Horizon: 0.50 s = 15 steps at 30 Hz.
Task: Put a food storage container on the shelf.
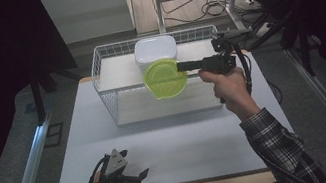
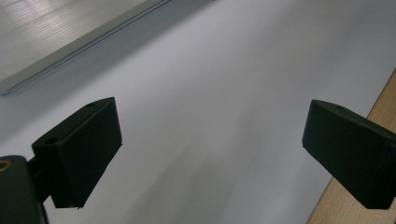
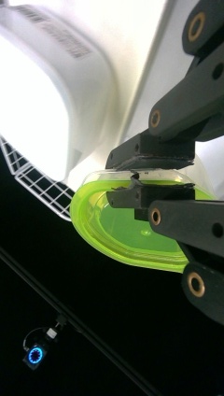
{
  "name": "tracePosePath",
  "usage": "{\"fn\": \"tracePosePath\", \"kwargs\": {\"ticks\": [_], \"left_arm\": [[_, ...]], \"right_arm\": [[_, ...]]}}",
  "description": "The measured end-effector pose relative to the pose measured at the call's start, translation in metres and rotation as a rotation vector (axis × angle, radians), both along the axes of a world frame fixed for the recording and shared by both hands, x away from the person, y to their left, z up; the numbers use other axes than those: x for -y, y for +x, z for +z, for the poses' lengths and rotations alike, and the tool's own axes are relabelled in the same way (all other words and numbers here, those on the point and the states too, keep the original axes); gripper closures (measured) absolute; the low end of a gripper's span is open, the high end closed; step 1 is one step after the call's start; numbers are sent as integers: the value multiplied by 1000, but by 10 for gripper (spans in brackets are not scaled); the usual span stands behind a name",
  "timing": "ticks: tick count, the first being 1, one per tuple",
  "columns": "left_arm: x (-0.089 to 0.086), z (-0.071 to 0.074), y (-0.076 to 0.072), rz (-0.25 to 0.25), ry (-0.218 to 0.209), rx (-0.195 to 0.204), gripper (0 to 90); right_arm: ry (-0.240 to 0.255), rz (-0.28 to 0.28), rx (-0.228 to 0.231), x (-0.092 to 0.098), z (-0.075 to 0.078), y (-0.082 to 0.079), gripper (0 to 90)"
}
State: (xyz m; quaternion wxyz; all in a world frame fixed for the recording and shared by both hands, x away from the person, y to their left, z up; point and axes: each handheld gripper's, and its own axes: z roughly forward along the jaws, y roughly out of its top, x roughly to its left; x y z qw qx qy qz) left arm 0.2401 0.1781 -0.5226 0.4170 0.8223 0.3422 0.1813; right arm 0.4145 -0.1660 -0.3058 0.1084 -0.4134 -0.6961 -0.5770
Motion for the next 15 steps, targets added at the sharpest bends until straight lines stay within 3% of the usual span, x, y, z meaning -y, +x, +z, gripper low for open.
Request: {"fn": "tracePosePath", "kwargs": {"ticks": [15], "left_arm": [[0, 0, 0, -4, -1, -6, 46]], "right_arm": [[8, -92, 39, -15, 39, 23, 812]]}}
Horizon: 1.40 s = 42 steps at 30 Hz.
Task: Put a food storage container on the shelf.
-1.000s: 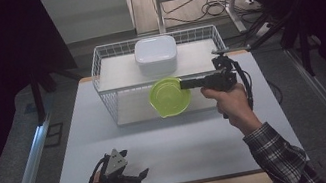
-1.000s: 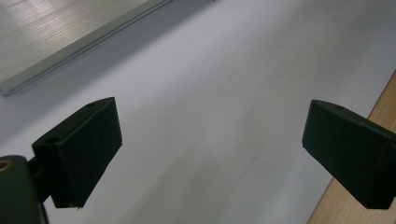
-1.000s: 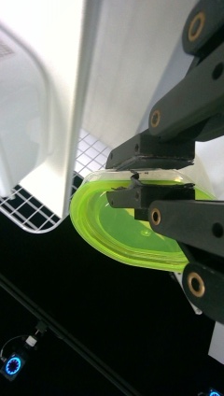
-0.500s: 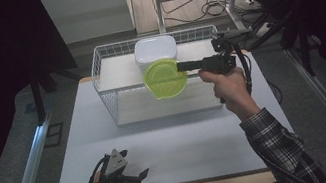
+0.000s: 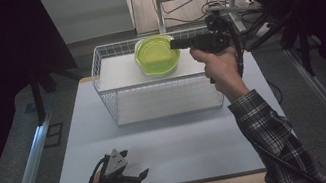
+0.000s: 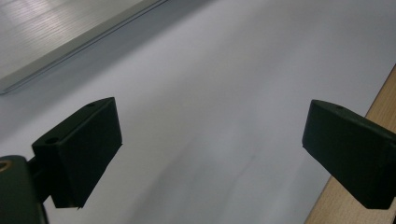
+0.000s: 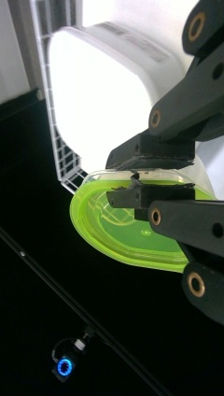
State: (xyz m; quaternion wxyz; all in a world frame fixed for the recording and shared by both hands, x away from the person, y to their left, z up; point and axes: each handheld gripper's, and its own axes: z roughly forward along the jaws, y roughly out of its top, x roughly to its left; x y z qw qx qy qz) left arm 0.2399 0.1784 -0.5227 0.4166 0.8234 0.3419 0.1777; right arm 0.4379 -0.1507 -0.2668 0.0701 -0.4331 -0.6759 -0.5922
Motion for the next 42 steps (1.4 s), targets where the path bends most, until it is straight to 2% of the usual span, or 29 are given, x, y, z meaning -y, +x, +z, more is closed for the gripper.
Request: {"fn": "tracePosePath", "kwargs": {"ticks": [10, 16, 24, 33, 36, 42], "left_arm": [[0, 0, 0, -6, 2, -5, 46], [1, -1, 0, -10, 3, -5, 46], [1, -1, 0, -15, 3, -8, 46], [2, -2, 0, -20, 8, -9, 47], [2, -2, 0, -22, 9, -10, 47], [3, -3, 0, -26, 16, -12, 47]], "right_arm": [[9, -95, 23, -12, 14, 20, 811], [-3, -168, 12, -16, 12, 35, 811], [-9, -218, -8, -24, 8, 47, 811], [-11, -245, -32, -29, 5, 54, 796], [-52, -264, -20, -30, 5, 54, 752], [-62, -265, -19, -31, 4, 56, 718]]}}
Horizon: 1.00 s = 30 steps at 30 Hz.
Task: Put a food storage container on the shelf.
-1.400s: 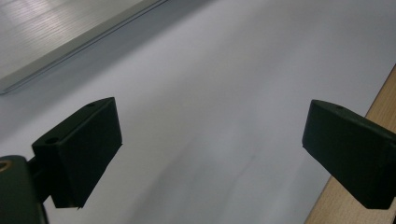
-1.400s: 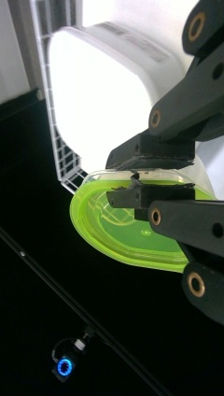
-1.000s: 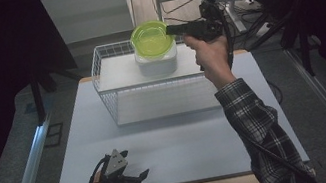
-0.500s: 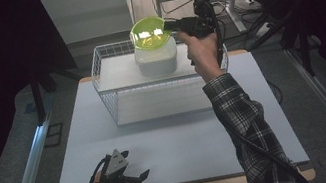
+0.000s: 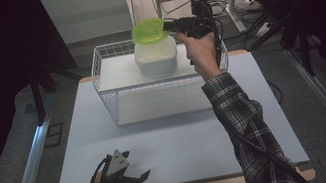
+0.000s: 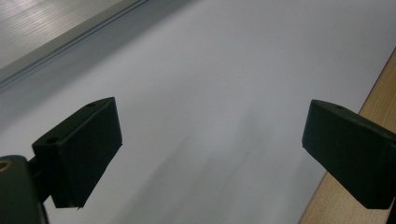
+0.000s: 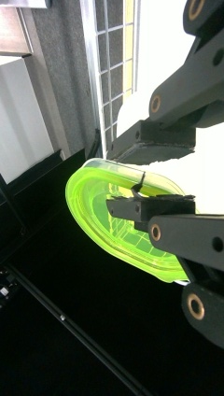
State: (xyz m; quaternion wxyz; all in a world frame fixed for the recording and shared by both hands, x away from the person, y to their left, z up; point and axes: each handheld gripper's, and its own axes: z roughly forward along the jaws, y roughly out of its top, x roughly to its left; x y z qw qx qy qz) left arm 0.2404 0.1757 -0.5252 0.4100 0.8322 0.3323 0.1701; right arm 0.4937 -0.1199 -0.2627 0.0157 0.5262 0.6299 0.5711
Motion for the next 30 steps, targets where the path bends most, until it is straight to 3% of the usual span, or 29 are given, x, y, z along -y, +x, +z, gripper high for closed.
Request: {"fn": "tracePosePath", "kwargs": {"ticks": [8, 12, 17, 25, 30], "left_arm": [[1, -1, 0, -5, 6, -4, 47], [1, -1, 0, -6, 9, -4, 47], [1, -1, 0, -9, 13, -6, 47], [2, -1, 0, -8, 12, -8, 47], [2, -1, 0, -10, 18, -8, 47]], "right_arm": [[-18, 0, 11, 0, 0, 1, 646], [-52, -3, 24, -1, -2, 1, 583], [-97, -6, 58, -2, -1, 1, 437], [-128, 6, 104, 3, -1, 1, 235], [-149, 35, 135, 7, -2, -3, 182]]}}
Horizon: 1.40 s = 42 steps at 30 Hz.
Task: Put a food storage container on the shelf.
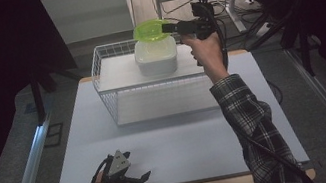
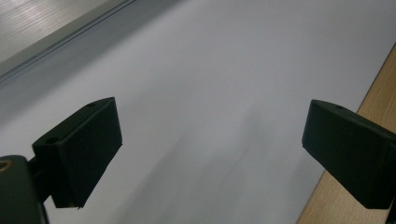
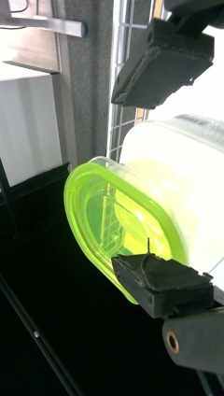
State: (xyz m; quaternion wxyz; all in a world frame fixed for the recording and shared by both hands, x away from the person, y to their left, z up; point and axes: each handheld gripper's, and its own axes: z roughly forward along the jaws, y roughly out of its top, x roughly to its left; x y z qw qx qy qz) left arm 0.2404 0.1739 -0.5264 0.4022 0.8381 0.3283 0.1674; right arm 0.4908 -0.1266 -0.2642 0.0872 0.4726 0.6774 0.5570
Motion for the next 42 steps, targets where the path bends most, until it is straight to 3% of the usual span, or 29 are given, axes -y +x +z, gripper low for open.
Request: {"fn": "tracePosePath", "kwargs": {"ticks": [9, 24, 42], "left_arm": [[1, 0, 0, -1, 4, -1, 47], [1, -1, 0, -1, 4, -1, 47], [2, -2, 0, 0, 6, -1, 47]], "right_arm": [[-52, 61, 49, 5, -7, -13, 130], [-110, 136, 85, 9, -26, -40, 112], [-235, 195, 122, 22, -57, -71, 78]]}}
